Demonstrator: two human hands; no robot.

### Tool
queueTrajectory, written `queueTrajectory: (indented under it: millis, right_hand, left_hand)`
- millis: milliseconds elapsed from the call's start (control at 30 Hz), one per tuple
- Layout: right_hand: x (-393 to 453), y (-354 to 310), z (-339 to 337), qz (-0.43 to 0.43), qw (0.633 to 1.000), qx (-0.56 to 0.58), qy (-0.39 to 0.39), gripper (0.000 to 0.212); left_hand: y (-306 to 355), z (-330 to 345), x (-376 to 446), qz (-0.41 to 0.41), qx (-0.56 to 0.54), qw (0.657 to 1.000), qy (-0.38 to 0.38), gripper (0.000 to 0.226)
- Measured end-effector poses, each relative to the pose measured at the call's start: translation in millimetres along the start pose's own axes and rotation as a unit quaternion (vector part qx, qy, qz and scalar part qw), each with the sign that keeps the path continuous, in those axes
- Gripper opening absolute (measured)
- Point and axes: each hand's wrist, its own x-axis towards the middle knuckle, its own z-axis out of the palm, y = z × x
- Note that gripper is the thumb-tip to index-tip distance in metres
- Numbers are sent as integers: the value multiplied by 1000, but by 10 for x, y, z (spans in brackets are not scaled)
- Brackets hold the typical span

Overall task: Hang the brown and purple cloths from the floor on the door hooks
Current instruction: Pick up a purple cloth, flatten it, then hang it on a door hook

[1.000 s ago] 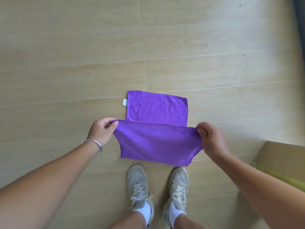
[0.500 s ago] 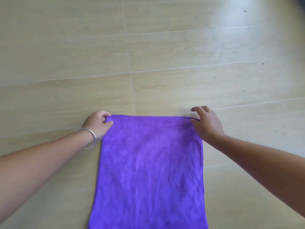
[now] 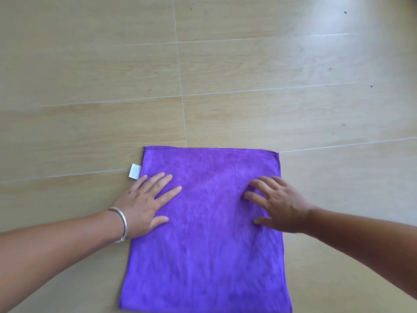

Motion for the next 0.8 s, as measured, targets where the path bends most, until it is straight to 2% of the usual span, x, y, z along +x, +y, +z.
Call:
queueTrajectory:
  millis: [33,100,167,233,300,400,467,533,633,700,767,800]
  right_hand:
    - [121,85,-50,32,999,-8,-7,69]
    - [373,260,-164,157,987,-21,-2,69]
    - [578,356,-286,225,974,-31,19,66]
    - [635,279,-357,187,979,20,80,64]
    - [489,19,-322,94,989,60,96,63]
    - [151,-233,-108,-51,996,52,56,62]
    - [-24,-185,51,-116,991,53,43,59]
    - [-131,-96,150,-165,984,49,48,53]
    - [-183,10,238,-204,975,41,75,35]
    - [-191,38,260,-209,971,36,107,24]
    - [-216,20,251,-193,970,29,143,24]
    - [-234,-22,215,-173,973,26,154,25]
  left_hand:
    - [-89,-11,111,-37,5,999,-8,80]
    - [-290,-151,346,-118,23,993,7,76]
    - [-441,-371,499,-143,9,988,60,73]
    - [-363,-534,481,-95,-44,985,140,71]
    - [-95,-506,316,-1,-58,977,205,66]
    - [287,-331,-5,87,-50,984,144,58]
    - [358,-200,-138,123,-43,988,80,55]
    - [334,-99,-220,141,-27,988,58,54]
    - [230,25,-294,149,-29,986,62,46]
    - [124,75,-341,158,-40,984,74,32]
    - [47,88,-398,163,-44,981,90,12]
    - [30,56,-437,152,-51,982,95,11]
